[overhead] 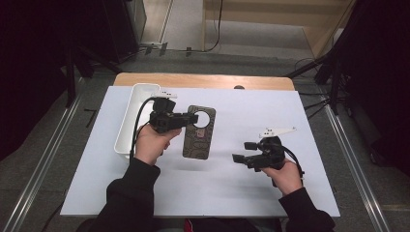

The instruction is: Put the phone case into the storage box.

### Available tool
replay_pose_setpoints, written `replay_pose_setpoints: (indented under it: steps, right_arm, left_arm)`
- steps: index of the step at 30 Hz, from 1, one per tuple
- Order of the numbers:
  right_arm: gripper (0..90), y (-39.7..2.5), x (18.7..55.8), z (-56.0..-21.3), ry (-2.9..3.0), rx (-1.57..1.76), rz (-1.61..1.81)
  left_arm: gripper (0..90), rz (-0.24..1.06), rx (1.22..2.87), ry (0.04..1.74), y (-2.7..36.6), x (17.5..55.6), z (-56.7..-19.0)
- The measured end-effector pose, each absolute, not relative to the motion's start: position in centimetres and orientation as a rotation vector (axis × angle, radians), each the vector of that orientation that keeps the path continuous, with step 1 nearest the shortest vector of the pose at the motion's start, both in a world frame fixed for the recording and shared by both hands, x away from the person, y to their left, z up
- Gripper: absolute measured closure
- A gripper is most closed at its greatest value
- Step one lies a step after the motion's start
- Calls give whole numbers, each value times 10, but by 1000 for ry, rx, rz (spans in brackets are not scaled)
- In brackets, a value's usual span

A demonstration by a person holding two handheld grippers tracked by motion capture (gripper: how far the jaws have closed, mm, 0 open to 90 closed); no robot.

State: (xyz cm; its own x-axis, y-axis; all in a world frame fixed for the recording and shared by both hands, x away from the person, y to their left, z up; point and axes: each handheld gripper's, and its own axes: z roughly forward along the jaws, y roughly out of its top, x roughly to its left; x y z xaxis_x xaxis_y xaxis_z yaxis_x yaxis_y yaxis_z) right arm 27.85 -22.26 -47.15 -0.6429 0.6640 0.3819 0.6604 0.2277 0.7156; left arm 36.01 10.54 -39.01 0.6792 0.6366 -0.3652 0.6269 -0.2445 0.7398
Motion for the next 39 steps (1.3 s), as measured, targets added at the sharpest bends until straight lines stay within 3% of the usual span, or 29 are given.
replay_pose_setpoints:
  steps: [39]
  right_arm:
    - [170,-250,233,-491,2460,1335,1357]
  left_arm:
    - [734,29,1865,1013,142,366,-372]
